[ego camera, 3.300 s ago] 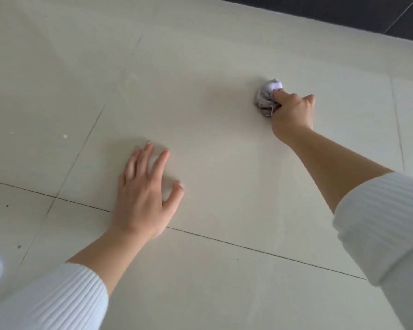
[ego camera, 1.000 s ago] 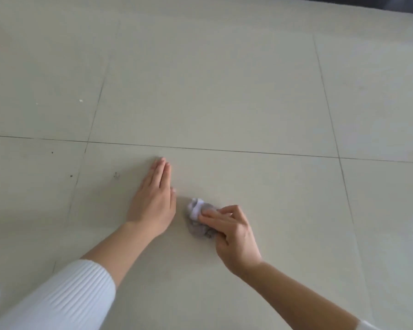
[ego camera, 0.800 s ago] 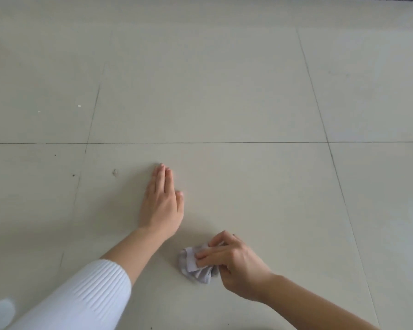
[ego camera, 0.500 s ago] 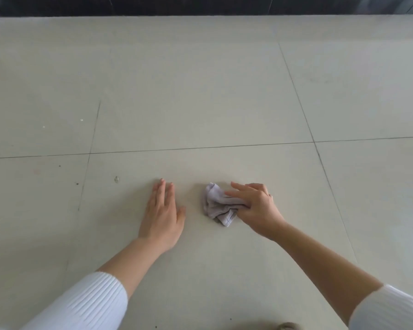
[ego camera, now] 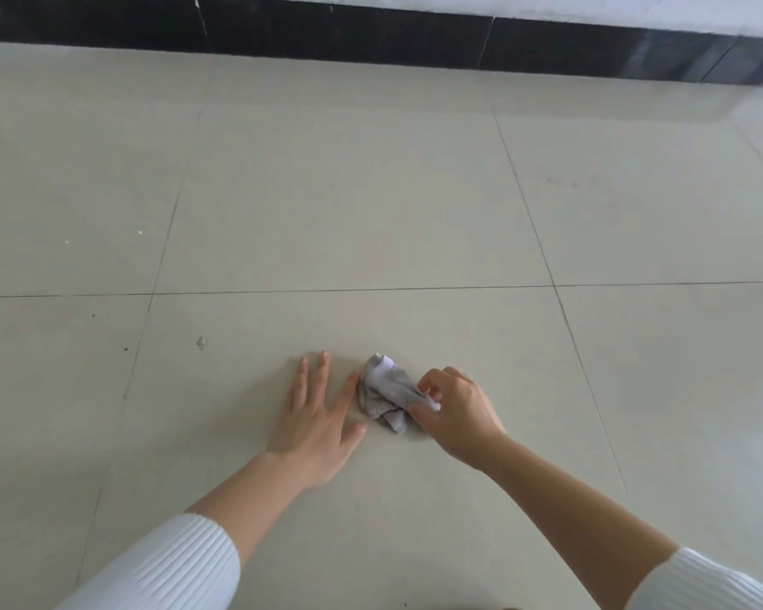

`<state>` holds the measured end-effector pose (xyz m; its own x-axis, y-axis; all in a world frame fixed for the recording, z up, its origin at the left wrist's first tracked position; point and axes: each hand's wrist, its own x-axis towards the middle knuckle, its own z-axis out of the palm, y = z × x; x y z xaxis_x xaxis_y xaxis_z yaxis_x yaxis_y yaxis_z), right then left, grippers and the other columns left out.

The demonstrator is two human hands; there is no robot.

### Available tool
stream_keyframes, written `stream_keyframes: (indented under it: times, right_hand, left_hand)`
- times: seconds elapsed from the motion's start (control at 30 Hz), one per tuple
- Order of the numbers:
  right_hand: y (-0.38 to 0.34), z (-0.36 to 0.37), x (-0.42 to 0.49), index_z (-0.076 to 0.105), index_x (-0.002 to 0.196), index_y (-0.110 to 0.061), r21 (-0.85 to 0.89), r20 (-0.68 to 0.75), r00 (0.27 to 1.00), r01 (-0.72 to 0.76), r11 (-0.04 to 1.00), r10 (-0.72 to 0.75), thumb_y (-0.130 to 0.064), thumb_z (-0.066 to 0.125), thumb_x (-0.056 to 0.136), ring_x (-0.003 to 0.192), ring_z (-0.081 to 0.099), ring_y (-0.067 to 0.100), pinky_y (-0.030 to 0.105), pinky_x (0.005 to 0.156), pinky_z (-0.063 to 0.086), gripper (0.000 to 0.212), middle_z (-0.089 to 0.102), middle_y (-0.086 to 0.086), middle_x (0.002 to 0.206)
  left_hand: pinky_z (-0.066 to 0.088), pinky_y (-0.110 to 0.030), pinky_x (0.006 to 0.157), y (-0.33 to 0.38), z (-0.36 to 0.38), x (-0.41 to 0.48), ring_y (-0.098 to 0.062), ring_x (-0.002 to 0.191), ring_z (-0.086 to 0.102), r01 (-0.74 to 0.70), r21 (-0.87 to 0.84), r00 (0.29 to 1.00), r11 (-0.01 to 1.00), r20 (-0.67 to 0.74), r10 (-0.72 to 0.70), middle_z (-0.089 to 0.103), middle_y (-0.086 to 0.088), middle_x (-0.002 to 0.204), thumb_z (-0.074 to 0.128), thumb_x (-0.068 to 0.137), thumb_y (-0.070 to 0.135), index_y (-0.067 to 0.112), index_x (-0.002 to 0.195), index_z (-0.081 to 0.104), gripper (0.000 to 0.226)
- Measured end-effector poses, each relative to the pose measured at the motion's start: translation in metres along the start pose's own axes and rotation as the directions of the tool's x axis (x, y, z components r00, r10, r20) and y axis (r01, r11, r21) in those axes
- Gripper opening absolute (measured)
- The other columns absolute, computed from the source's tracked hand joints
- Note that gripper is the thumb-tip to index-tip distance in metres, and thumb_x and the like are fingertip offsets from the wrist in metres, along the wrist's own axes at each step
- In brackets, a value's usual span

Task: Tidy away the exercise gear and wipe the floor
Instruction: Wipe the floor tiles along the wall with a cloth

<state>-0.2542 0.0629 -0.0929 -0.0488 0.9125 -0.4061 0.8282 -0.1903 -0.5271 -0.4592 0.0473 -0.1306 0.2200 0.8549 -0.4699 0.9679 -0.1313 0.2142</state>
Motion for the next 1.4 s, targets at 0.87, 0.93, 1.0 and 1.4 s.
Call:
stream_keyframes:
  times: [0.87,0.93,1.0,1.4]
  right_hand:
    - [-0.206,-0.156,-0.053,0.072,0.074,-0.015,0.411,0.305,0.952,-0.107,0.905,-0.026,-0.010,0.075,0.068,0.068,0.059,0.020,0.037,0.068,0.046,0.008,0.068,0.010,0.074]
    - [-0.265,-0.185,-0.084,0.073,0.077,-0.013,0.424,0.361,0.929,-0.088,0.902,-0.079,-0.009,0.073,0.072,0.071,0.062,0.021,0.042,0.074,0.052,0.007,0.071,0.011,0.077]
    - [-0.329,-0.213,-0.119,0.073,0.076,-0.012,0.413,0.393,0.913,-0.070,0.908,-0.108,-0.006,0.070,0.074,0.071,0.062,0.021,0.042,0.075,0.053,0.007,0.070,0.008,0.074]
    - [-0.712,-0.294,-0.342,0.073,0.077,-0.014,0.231,0.667,0.615,0.366,0.901,-0.421,-0.008,0.067,0.076,0.061,0.057,0.014,0.027,0.062,0.046,0.008,0.066,0.001,0.066]
  left_hand:
    - [0.048,-0.035,0.071,-0.011,-0.202,-0.139,-0.025,0.071,0.062,0.072,-0.945,0.913,0.319,-0.066,-0.403,0.069,-0.005,0.078,0.051,0.096,0.023,0.014,0.095,0.057,0.012]
    - [0.054,-0.044,0.078,-0.021,-0.250,-0.193,-0.029,0.075,0.066,0.090,-0.969,0.873,0.229,-0.034,-0.487,0.071,-0.007,0.078,0.054,0.094,0.028,0.017,0.095,0.060,0.012]
    - [0.055,-0.049,0.083,-0.031,-0.302,-0.252,-0.026,0.078,0.068,0.103,-0.986,0.823,0.128,0.012,-0.567,0.071,-0.005,0.078,0.055,0.093,0.031,0.021,0.094,0.061,0.012]
    - [0.055,-0.038,0.079,-0.097,-0.544,-0.595,-0.015,0.072,0.068,0.170,-0.977,0.496,-0.132,0.200,-0.845,0.069,-0.003,0.086,0.051,0.094,0.027,0.020,0.092,0.063,0.014]
